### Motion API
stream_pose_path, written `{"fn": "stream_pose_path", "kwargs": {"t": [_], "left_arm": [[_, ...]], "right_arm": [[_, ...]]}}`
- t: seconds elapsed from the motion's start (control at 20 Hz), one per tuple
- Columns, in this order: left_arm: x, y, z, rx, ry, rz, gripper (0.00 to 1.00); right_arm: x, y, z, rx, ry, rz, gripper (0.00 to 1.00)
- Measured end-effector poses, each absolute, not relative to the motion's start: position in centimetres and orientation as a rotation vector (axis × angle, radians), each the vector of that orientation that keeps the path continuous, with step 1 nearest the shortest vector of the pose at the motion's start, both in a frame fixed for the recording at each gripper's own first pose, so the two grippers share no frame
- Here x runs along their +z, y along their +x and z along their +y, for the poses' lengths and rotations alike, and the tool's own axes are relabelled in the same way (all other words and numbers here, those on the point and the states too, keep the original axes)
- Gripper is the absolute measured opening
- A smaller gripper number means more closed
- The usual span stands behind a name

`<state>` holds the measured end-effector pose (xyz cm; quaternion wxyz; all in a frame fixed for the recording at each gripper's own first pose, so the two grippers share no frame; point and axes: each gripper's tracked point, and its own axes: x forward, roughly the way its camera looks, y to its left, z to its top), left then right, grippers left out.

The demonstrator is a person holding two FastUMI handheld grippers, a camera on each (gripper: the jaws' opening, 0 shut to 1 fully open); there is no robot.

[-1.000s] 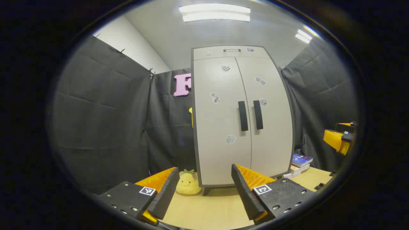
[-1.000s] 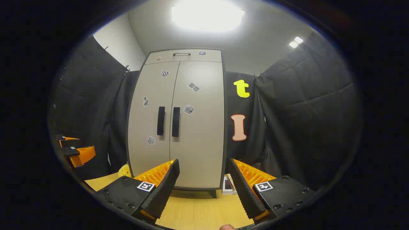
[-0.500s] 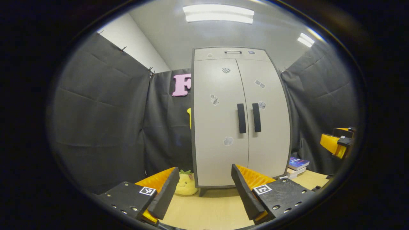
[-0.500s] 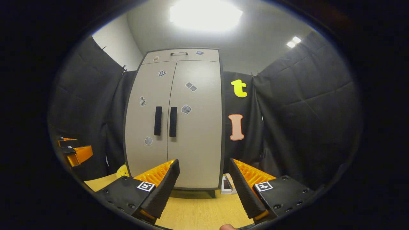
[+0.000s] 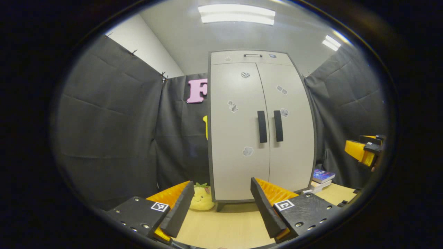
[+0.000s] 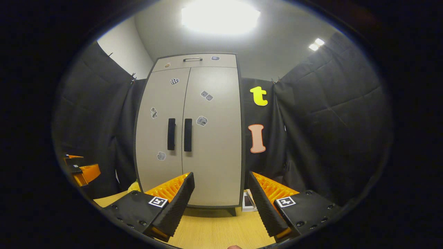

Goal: Open the right door of the double-door shoe cabinet with the right hand, and open the left door with the left hand.

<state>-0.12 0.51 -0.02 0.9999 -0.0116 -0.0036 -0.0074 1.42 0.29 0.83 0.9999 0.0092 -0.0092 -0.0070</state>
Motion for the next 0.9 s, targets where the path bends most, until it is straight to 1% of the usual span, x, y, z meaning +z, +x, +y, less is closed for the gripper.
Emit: {"fn": "stream_pose_path", "kwargs": {"t": [0.25,0.45,0.7,0.9], "left_arm": [[0.1,-0.8,1.4,0.004,0.001,-0.011,0.94],[-0.1,-1.6,2.7,0.034,0.013,-0.005,0.94],[-0.1,-2.6,5.1,0.093,0.028,-0.007,0.94],[-0.4,-3.5,6.6,0.132,0.028,0.004,0.94]], "right_arm": [[2.2,4.0,1.3,0.018,0.032,-0.024,0.96],[4.1,6.2,2.4,0.048,0.049,-0.06,0.97],[5.9,9.2,3.9,0.087,0.056,-0.08,0.98],[6.0,12.3,5.4,0.109,0.046,-0.058,0.96]]}}
